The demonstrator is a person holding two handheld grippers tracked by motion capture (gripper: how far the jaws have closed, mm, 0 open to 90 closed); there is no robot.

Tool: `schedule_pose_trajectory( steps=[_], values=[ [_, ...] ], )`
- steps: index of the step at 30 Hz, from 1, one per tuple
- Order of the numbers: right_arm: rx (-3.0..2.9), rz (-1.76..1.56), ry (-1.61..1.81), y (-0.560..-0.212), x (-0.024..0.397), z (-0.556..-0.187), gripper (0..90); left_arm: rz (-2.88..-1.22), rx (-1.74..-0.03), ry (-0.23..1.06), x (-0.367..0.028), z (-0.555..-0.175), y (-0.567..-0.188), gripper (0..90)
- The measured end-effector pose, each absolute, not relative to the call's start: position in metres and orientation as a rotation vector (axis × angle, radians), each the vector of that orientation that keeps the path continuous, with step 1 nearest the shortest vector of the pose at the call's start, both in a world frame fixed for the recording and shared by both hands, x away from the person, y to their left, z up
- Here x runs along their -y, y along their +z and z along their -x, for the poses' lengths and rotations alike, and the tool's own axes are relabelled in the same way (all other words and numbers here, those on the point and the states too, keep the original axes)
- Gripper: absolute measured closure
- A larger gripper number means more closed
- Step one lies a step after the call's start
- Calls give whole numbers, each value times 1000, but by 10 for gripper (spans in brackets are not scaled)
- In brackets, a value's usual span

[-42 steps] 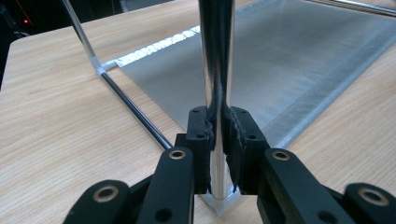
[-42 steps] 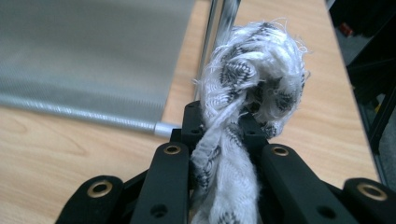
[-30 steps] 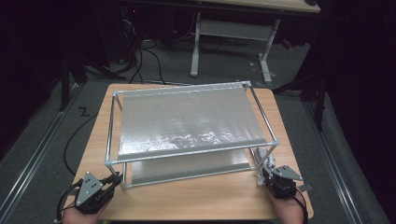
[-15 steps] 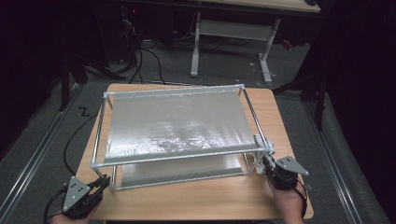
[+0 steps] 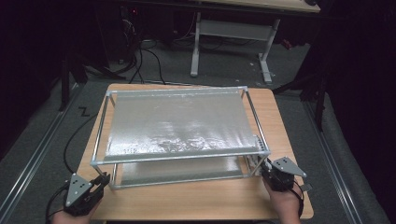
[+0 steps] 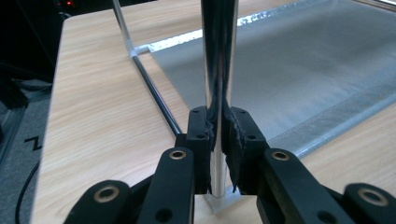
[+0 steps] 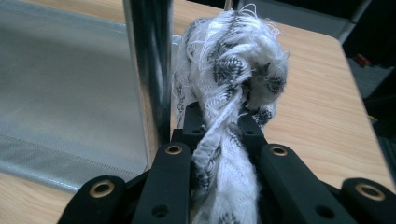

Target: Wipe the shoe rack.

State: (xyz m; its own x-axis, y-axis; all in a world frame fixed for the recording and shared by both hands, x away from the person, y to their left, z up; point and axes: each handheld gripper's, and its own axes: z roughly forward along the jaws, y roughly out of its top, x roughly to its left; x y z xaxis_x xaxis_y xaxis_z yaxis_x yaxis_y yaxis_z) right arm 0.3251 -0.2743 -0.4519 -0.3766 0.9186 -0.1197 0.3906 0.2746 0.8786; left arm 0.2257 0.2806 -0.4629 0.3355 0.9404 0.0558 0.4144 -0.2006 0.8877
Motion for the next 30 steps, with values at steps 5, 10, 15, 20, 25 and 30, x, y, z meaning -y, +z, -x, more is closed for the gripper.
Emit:
schedule_pose_trajectory(
  steps=[5, 10, 15, 20, 25, 30],
  values=[
    [-1874, -1194, 996, -453, 291, -314, 791, -1810, -1189, 793, -263, -247, -461, 791],
    [-1825, -1247, 957, -452, 312, -303, 791, -1847, -1166, 787, -238, -275, -458, 785],
    [-1777, -1305, 931, -452, 330, -296, 791, -1854, -1165, 791, -219, -305, -457, 783],
    [-1762, -1325, 913, -453, 336, -298, 791, -1818, -1188, 787, -208, -337, -458, 785],
    [-1756, -1341, 915, -451, 335, -301, 791, -1817, -1209, 811, -204, -364, -458, 785],
    [-1760, -1348, 918, -450, 329, -305, 791, -1794, -1245, 821, -204, -382, -458, 786]
  ],
)
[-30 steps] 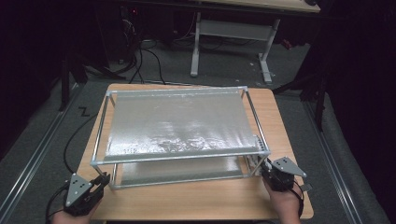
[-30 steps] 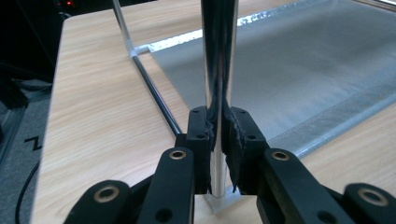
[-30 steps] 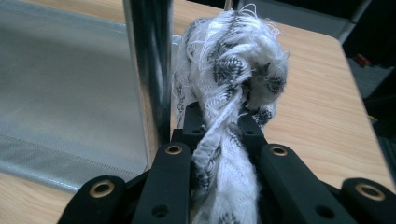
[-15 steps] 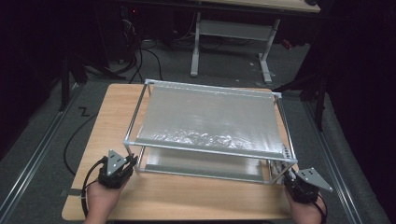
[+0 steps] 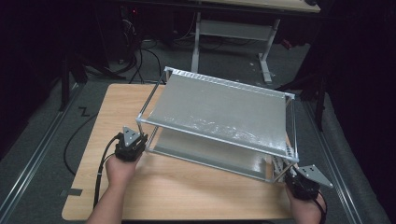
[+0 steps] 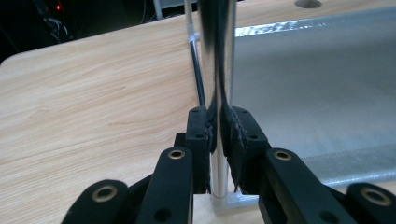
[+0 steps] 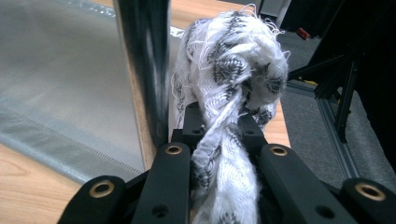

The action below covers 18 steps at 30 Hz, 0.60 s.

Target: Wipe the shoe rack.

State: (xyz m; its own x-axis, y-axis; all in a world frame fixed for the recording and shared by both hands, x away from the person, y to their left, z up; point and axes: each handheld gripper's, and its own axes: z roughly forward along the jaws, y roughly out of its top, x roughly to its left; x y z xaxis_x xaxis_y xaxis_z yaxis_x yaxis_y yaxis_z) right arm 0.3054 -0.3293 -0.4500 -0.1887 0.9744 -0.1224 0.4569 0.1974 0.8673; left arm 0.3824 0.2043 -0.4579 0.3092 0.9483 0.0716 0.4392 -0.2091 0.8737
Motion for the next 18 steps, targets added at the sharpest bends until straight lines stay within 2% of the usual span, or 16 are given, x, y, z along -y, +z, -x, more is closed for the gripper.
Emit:
schedule_pose_trajectory(
  steps=[3, 8, 12, 18],
  values=[
    [-1763, -1341, 920, -450, 327, -308, 790, -1797, -1256, 825, -204, -388, -456, 772],
    [-1778, -1326, 910, -451, 323, -309, 790, -1782, -1273, 856, -211, -374, -453, 561],
    [-1791, -1328, 903, -454, 321, -311, 790, -1834, -1284, 830, -218, -346, -454, 506],
    [-1834, -1314, 912, -460, 306, -316, 789, -1863, -1144, 822, -210, -290, -455, 473]
  ],
)
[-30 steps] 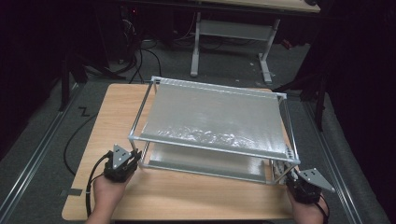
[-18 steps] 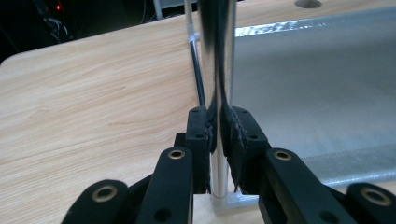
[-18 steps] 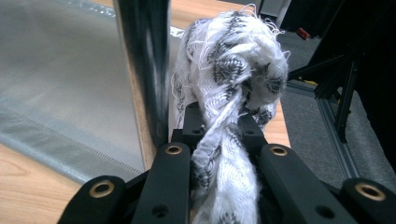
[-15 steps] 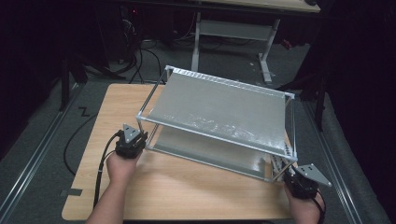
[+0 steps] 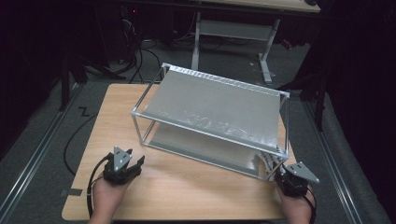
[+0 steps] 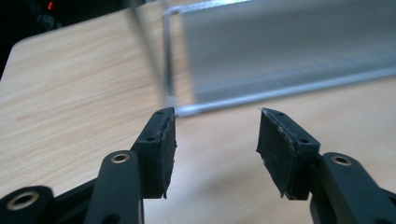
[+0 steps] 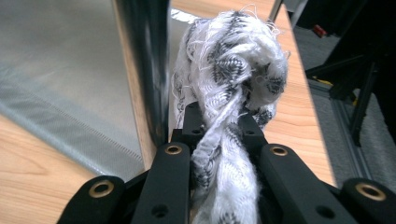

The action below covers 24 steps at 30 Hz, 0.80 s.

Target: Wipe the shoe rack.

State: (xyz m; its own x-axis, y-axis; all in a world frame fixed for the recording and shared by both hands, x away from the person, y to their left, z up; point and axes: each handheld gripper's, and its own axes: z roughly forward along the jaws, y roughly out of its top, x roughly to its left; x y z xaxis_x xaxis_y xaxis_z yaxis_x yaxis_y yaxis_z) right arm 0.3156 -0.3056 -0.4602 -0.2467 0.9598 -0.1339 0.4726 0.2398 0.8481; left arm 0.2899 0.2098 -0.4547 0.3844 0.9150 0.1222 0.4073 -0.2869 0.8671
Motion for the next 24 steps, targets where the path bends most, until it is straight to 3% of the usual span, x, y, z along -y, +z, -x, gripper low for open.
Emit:
schedule_pose_trajectory(
  steps=[7, 24],
  values=[
    [-1914, -1252, 909, -468, 271, -316, 788, -1817, -1043, 689, -188, -270, -456, 422],
    [-2186, -945, 1051, -474, 155, -284, 784, -1851, -917, 597, -153, -257, -457, 407]
  ],
)
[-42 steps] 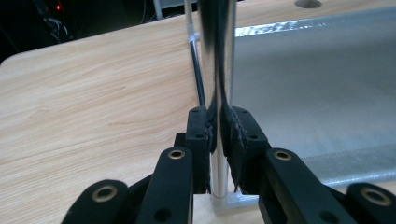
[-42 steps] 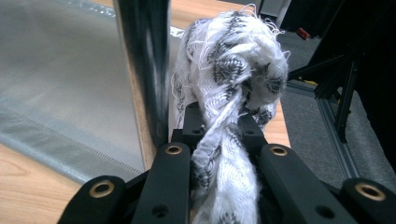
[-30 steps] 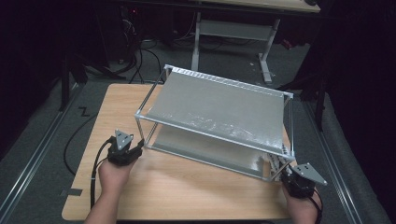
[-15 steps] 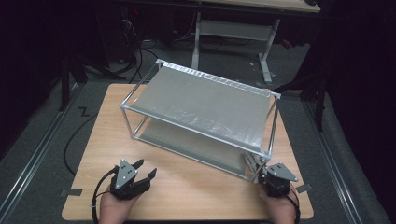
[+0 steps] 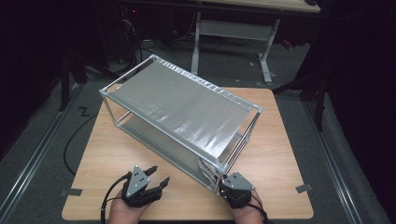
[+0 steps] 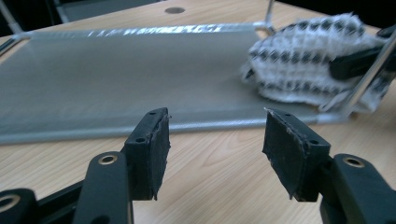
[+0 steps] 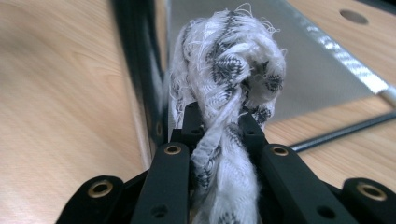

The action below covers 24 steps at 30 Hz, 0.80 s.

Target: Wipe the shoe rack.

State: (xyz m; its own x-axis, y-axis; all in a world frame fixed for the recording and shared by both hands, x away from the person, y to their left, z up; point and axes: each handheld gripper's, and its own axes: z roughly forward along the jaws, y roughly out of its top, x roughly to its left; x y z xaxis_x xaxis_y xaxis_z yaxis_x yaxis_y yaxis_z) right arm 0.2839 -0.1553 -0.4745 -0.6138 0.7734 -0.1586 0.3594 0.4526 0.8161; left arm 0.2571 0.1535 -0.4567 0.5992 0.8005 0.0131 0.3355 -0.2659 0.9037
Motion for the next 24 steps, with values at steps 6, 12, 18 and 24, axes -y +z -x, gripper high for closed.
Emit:
schedule_pose_trajectory(
  steps=[6, 12, 18, 24],
  values=[
    [-2135, -983, 1049, -469, 175, -281, 783, -1868, -862, 566, -134, -259, -456, 392],
    [-2084, -1053, 983, -474, 213, -278, 781, -1887, -761, 509, -102, -258, -453, 397],
    [-2042, -1150, 930, -479, 249, -273, 779, -1885, -698, 458, -70, -261, -453, 397],
    [-2027, -1219, 909, -483, 274, -265, 779, -1853, -630, 394, -38, -269, -449, 391]
  ],
)
